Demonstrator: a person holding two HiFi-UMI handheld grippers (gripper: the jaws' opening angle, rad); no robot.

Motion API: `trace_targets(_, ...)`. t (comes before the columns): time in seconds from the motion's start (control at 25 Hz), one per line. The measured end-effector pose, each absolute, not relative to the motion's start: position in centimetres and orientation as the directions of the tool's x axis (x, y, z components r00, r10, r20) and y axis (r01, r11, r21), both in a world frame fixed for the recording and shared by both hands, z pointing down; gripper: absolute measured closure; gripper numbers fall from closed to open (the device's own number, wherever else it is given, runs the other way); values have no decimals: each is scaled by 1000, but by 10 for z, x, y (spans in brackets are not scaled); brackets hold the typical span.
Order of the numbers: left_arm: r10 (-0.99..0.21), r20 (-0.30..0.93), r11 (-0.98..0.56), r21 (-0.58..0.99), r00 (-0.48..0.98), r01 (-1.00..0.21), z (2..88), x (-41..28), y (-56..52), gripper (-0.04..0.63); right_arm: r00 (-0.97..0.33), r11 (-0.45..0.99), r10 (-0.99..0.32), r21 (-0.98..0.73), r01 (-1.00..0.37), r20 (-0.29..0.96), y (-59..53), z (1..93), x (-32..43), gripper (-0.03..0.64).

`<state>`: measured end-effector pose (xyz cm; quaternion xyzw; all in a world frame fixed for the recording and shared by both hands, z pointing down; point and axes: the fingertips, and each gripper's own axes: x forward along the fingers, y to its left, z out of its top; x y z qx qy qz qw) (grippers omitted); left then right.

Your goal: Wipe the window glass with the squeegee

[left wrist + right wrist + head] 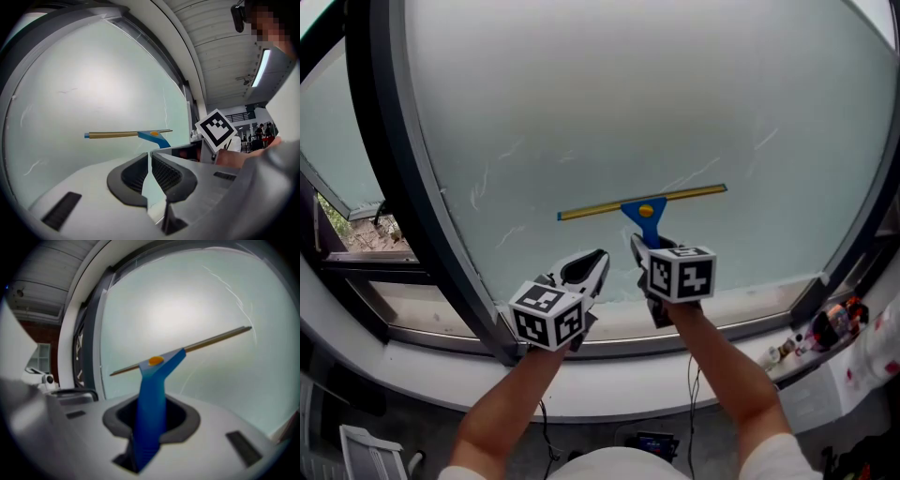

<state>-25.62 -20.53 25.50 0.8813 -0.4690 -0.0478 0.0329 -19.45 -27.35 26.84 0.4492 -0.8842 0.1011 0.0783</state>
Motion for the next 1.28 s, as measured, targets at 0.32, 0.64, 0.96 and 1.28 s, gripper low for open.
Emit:
trace_targets(0.32, -824, -123, -558, 1, 554, -830, 180, -238, -219, 548, -607, 600, -785, -92, -794, 119, -293, 180, -187, 506)
trace_targets(0.64, -826, -151, -537, -79, 543, -840, 123, -235, -237, 548, -604, 600, -795, -69, -797, 53, -314, 106, -186, 506)
trace_targets(0.96, -821, -194, -514, -158, 536, -843, 62, -232, -250, 548, -591, 590, -807, -50, -806, -4, -330, 40, -182, 506)
trace_targets(1.28, -816, -227, -491, -214, 532, -845, 19, -229, -258, 548, -580, 582, -813, -56, -811, -45, -347, 0, -173, 506)
